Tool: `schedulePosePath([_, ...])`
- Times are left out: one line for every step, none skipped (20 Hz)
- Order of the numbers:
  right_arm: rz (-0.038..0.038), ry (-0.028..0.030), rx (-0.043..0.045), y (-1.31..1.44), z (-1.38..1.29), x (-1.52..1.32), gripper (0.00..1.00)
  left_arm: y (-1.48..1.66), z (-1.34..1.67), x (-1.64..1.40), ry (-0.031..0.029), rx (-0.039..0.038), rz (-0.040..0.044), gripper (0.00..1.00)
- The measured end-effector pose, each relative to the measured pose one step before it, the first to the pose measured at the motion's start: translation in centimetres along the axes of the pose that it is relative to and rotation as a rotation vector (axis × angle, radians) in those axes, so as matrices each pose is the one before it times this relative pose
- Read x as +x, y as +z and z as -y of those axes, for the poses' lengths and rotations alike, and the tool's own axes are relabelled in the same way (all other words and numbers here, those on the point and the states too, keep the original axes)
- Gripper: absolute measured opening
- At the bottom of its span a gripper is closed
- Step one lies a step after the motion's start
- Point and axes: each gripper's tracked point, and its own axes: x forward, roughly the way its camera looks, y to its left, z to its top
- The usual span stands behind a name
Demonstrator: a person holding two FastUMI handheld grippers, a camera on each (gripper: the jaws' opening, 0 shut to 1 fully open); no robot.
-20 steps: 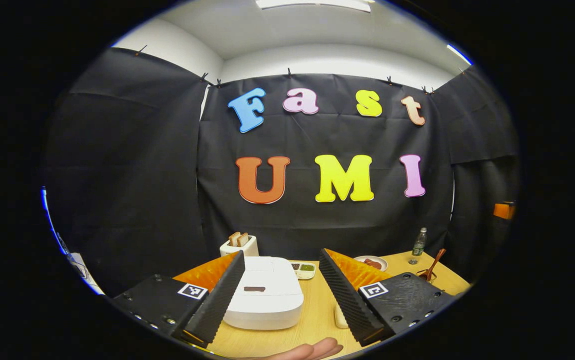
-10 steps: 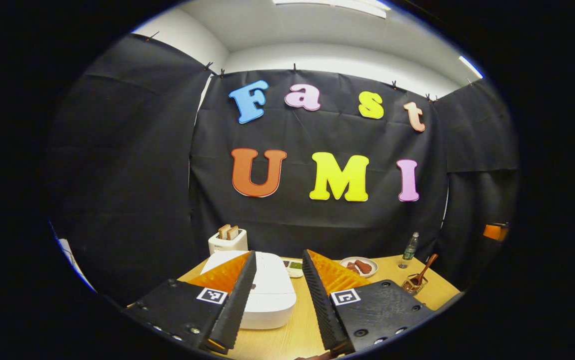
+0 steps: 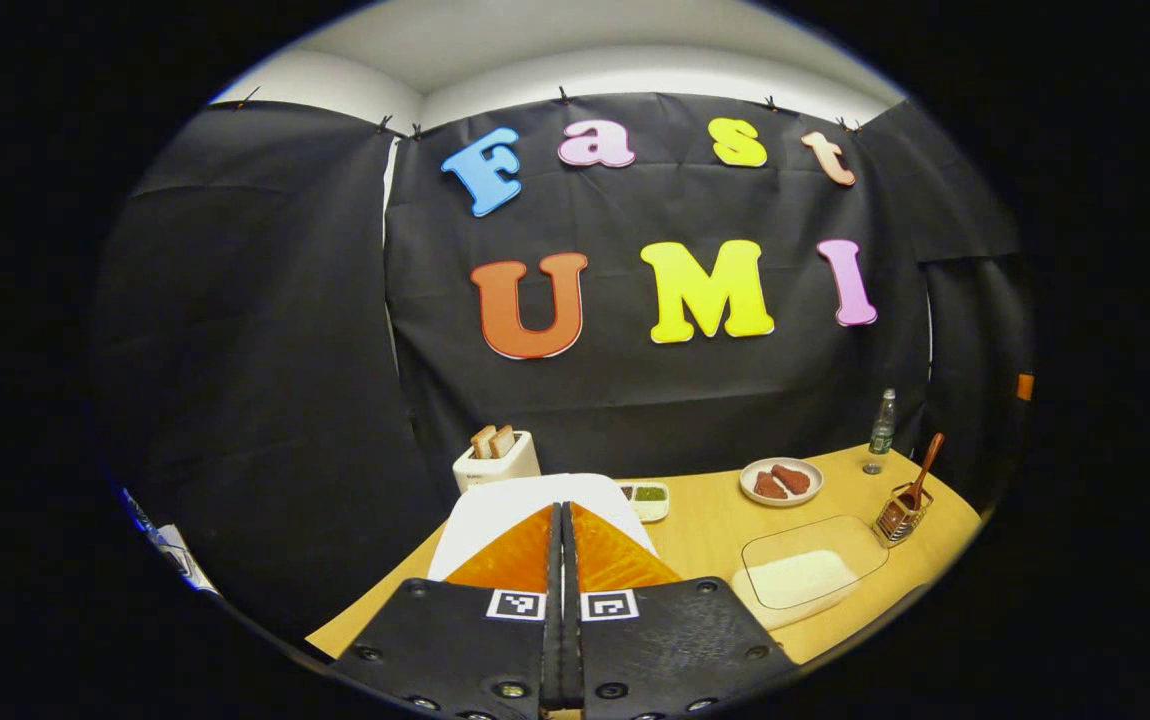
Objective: Close the left gripper, press the button to open the rice cooker; take a wooden spoon from the chopstick holder with the right hand, scoop a spoonful of rice and pour it into the rice cooker, then put the wooden spoon back into the chopstick holder.
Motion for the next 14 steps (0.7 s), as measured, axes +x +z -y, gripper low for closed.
schedulePosePath([0.00103,-0.01702,-0.01451,-0.425,0.685,0.592,1.0,-0.897,-0.405,1.068,0.0091,-0.00683,-0.03449,0.0])
schedulePosePath([-0.00645,-0.01455,-0.01033,-0.476,0.609,0.562,1.0,-0.717,-0.25,1.059,0.00363,-0.00356,-0.02478,0.0])
schedulePosePath([-0.00817,-0.0082,-0.00001,-0.61,0.428,0.563,1.0,-0.604,-0.19,0.966,0.00045,-0.00853,-0.02121,0.0])
schedulePosePath([-0.01405,-0.00795,0.00149,-0.609,0.392,0.492,1.0,-0.317,-0.113,0.77,0.00078,-0.00715,-0.01313,0.0])
schedulePosePath([-0.01129,-0.0039,0.00128,-0.574,0.347,0.587,1.0,-0.474,-0.359,1.392,0.00443,0.00393,-0.01898,0.0])
schedulePosePath([-0.02173,0.00502,0.00299,-0.643,0.126,0.407,0.98,-0.883,-0.498,1.135,0.01188,0.00448,-0.03394,0.0])
schedulePosePath([-0.00835,0.00203,0.0078,-0.49,0.249,0.344,1.0,-0.993,-0.595,1.315,0.0155,-0.00578,-0.03562,0.0])
schedulePosePath([0.00362,-0.00448,0.00134,0.046,0.379,0.193,0.99,-1.188,-0.195,1.071,0.00237,-0.00924,-0.05348,0.0])
schedulePosePath([0.00215,-0.00529,-0.00002,-0.045,0.408,0.287,1.0,-0.785,-0.372,0.952,0.00421,-0.0148,-0.02883,0.0])
schedulePosePath([-0.00069,0.00106,0.00145,-0.146,0.194,0.209,0.99,-0.442,-0.301,0.667,0.00467,-0.00419,-0.0132,0.0])
schedulePosePath([-0.00941,-0.00104,-0.00104,-0.38,0.159,0.188,0.99,-0.118,-0.213,0.439,0.00196,-0.00048,-0.0006,0.0])
schedulePosePath([-0.00345,-0.00463,0.00162,-0.128,0.323,0.085,1.0,-0.363,-0.085,0.377,-0.00782,-0.01063,-0.01078,0.0])
schedulePosePath([-0.00333,-0.0062,-0.00061,-0.034,0.308,0.121,0.99,-0.548,0.277,0.304,-0.01491,-0.02477,-0.02846,0.0])
schedulePosePath([-0.00286,-0.00691,-0.00104,-0.062,0.229,0.067,0.99,-0.642,0.124,0.07,-0.00454,-0.01967,-0.02857,0.0])
